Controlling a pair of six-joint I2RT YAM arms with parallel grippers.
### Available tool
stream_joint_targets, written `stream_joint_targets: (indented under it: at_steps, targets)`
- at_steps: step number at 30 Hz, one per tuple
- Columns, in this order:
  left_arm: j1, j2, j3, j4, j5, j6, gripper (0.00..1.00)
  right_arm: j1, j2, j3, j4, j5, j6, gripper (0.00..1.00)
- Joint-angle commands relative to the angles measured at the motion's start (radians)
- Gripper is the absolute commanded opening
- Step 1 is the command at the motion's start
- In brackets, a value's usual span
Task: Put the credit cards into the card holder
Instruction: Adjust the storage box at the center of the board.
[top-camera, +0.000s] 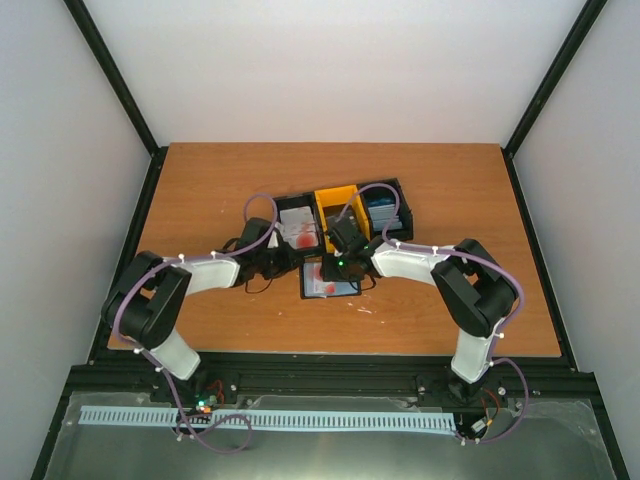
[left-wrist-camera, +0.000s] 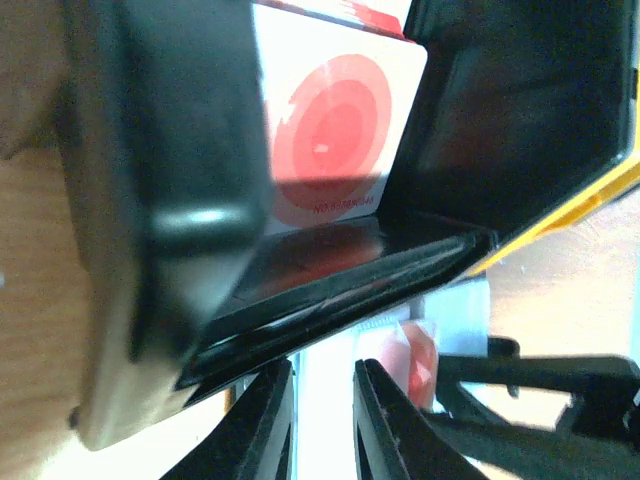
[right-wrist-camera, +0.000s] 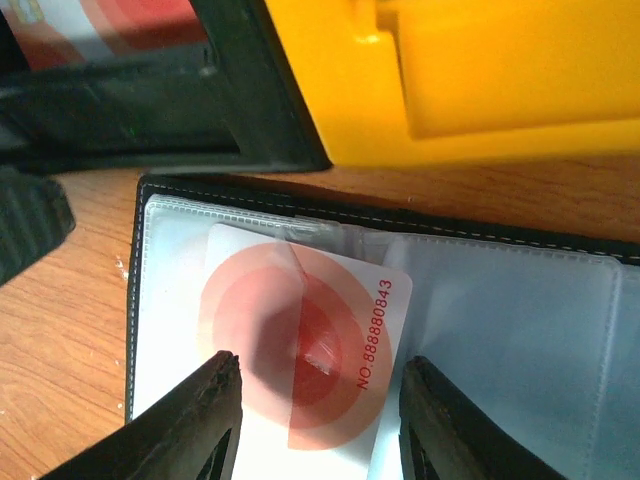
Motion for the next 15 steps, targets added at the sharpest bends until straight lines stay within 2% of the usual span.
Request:
stream_joint_targets:
  at_steps: [1,9,15]
  targets:
    - [0.0,0.05,0.083,-0.039,-0.091,0.023,0.19,0.008,0.022,-0.009,0.005,-0.01,-0.006,0.44]
    - [0.025,0.121,0.193,-0.054,-0.095,0.076,0.19,0.008,0.015,-0.003,-0.007,-0.003,0.001,0.44]
    - [-0.012,0.015,0.109,-0.069,-0.123,0.06,0.33,0.018,0.007,0.01,-0.039,0.031,0.003,0.44]
